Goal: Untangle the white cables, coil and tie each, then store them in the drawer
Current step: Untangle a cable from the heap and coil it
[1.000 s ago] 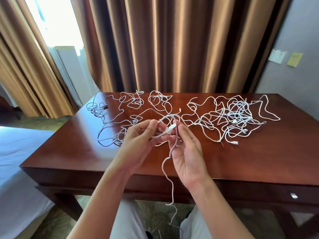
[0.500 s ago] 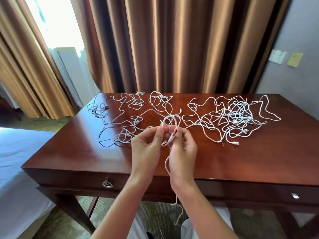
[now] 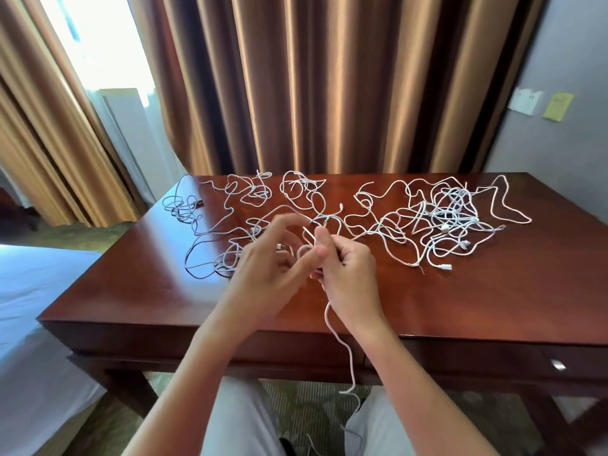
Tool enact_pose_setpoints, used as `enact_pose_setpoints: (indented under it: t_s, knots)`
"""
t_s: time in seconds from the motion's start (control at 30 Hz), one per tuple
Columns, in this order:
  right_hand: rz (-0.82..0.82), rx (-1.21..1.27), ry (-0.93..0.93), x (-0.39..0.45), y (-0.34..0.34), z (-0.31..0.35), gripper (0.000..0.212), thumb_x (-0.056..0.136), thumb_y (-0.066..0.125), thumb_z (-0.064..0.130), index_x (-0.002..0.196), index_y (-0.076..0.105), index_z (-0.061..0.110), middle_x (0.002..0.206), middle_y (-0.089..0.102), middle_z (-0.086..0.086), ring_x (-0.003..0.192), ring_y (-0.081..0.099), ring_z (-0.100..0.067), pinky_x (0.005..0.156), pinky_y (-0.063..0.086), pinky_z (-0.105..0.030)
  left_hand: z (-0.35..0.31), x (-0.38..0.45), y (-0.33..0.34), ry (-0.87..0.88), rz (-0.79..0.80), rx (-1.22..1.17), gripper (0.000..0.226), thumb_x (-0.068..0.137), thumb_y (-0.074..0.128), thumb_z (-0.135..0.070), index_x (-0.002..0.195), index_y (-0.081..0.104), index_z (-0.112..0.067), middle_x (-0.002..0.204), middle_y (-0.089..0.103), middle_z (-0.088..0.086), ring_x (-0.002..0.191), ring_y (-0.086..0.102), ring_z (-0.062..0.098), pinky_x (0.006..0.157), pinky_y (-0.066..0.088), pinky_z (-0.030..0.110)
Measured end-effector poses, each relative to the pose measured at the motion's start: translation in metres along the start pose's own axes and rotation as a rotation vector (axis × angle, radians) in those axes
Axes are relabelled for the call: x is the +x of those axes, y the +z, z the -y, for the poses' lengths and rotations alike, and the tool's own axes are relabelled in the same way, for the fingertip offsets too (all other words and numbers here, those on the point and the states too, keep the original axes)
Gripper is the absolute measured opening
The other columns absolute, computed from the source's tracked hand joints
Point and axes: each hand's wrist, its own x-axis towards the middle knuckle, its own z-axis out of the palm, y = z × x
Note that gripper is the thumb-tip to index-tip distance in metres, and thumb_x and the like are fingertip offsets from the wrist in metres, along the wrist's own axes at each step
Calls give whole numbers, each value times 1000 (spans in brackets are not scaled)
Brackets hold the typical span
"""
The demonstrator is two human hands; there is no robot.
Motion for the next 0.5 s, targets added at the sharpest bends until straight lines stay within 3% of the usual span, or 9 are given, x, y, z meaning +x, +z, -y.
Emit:
enact_pose_setpoints:
  t_s: [0.07, 0.13, 0.23, 0.3, 0.4, 0.5]
  knots:
    - [61, 25, 3, 0, -2, 1, 43, 107, 47, 36, 72, 66, 19, 63, 70, 3, 57, 69, -15, 55, 56, -37, 3, 3, 0, -34, 58, -40, 20, 93, 70, -24, 112, 70, -19, 74, 67, 4, 59, 67, 18, 58, 54, 29]
    - [60, 55, 44, 2, -5, 1, 42, 106, 47, 36, 74, 61, 13, 60, 65, 2, 52, 61, -9, 52, 48, -27, 4, 4, 1, -49, -17, -102, 13, 92, 69, -7, 99, 77, -14, 70, 71, 8, 57, 65, 16, 59, 54, 25]
    - [99, 160, 110, 1, -15, -2, 44, 98, 55, 44, 84, 65, 4, 58, 58, 2, 51, 48, -8, 54, 40, -24, 5, 2, 3, -68, -118, -217, 14, 88, 70, -1, 91, 78, -13, 68, 72, 5, 57, 62, 12, 58, 53, 20]
    - [123, 225, 126, -2, -20, -2, 49, 92, 58, 47, 89, 69, 0, 63, 62, -2, 51, 47, -8, 54, 40, -20, 6, 1, 5, -127, -196, -328, 9, 87, 71, -3, 91, 77, -8, 72, 72, 15, 56, 60, 13, 57, 52, 20]
    - [139, 205, 140, -10, -22, -5, 50, 91, 53, 54, 84, 70, 7, 65, 61, -2, 56, 48, -10, 58, 42, -21, 8, 6, 5, -305, -268, -741, 20, 78, 70, -9, 94, 73, 2, 77, 71, 15, 56, 57, 12, 54, 49, 14]
    - [88, 207, 76, -20, -18, -12, 35, 96, 53, 46, 81, 69, 19, 66, 55, 2, 62, 46, -13, 61, 39, -27, 7, 13, 4, -491, -272, -1102, 15, 79, 64, -5, 88, 73, 3, 78, 69, 11, 55, 58, 10, 49, 47, 10]
